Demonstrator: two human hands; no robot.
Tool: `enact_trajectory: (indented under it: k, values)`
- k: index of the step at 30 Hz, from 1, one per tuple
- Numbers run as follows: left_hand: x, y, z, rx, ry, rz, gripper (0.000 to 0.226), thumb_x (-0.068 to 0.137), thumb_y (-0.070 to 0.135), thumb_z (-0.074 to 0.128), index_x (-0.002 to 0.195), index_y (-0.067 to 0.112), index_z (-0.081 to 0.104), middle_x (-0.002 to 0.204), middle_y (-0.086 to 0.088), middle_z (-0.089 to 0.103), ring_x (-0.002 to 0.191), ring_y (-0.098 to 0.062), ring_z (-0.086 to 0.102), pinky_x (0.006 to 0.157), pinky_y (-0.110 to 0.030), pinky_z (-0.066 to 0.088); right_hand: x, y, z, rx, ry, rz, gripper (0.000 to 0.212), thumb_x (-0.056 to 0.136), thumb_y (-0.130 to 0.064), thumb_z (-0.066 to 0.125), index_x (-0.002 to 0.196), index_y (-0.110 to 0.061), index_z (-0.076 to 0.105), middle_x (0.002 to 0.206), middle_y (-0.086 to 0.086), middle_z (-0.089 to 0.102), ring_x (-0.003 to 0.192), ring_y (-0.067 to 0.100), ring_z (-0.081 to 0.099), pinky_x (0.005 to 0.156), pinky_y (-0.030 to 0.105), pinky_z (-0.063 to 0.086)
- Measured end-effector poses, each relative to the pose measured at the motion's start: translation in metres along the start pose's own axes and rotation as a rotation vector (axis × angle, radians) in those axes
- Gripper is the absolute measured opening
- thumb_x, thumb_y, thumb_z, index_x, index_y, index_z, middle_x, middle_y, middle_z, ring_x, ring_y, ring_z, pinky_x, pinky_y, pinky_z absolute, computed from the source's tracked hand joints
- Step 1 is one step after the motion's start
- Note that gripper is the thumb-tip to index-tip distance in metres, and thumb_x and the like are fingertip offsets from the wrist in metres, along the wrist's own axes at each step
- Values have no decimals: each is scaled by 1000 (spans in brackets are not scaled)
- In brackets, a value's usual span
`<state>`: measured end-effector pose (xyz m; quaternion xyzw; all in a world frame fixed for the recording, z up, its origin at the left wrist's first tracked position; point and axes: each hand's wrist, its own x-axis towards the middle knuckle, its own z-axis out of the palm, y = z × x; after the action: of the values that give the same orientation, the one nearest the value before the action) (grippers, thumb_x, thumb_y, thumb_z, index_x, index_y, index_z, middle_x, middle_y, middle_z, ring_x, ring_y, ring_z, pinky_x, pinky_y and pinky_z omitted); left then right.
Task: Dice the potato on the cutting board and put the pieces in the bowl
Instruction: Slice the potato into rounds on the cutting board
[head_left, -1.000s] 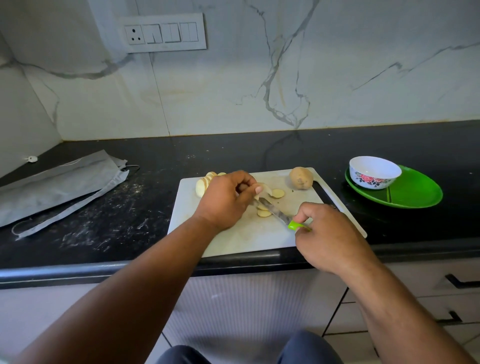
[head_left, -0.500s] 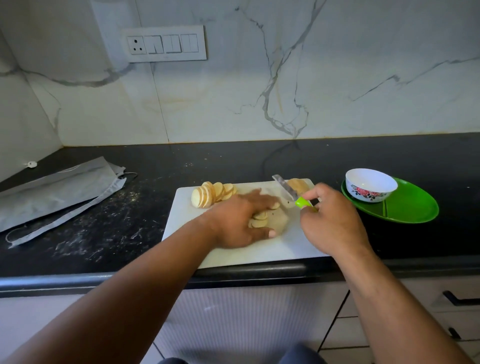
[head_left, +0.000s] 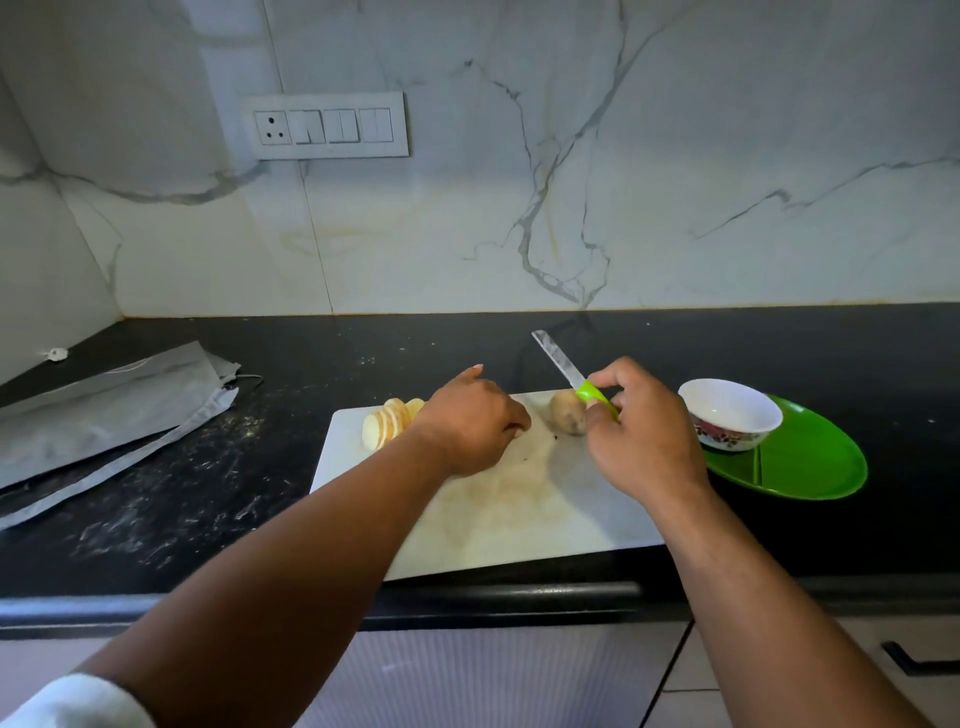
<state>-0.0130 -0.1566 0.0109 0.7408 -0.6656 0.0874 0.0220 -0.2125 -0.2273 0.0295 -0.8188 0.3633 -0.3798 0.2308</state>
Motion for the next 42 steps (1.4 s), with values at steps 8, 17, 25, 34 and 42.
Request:
enact_trajectory:
  k: [8,17,25,34,42]
  values:
    - [8,-30,-22,-268,0,-236,26,99,38,60,121,35,75,128,7,71,120,-18,63,111,-37,43,39,7,20,22,27,15,11,85,-25,59,93,-32,56,66,-6,61,62,16,59,56,34,48]
    - [14,-52,-13,-223,-365,-32,49,102,53,57,149,48,48,162,12,42,148,-18,41,125,-47,29,45,35,48,92,42,180,37,74,-51,78,94,-24,63,86,-11,66,79,17,63,66,30,48]
    - [15,-51,-21,-181,-301,-141,36,103,43,59,138,43,63,150,9,57,133,-19,55,115,-44,41,43,37,51,-9,28,155,59,55,-72,78,62,-19,53,59,-4,55,54,16,54,46,31,41]
    - [-26,-61,-46,-563,155,-360,38,108,44,48,141,32,63,143,3,64,131,-19,58,107,-32,42,37,34,46,139,-82,43,58,53,-48,91,105,-33,71,86,-16,67,80,0,63,70,20,52]
    - [-91,-59,-19,-446,612,-214,20,95,37,73,108,24,80,97,15,74,87,-6,66,83,-38,59,23,-5,52,238,-517,-220,108,50,-39,97,140,-54,39,102,-19,70,104,-5,61,95,24,45]
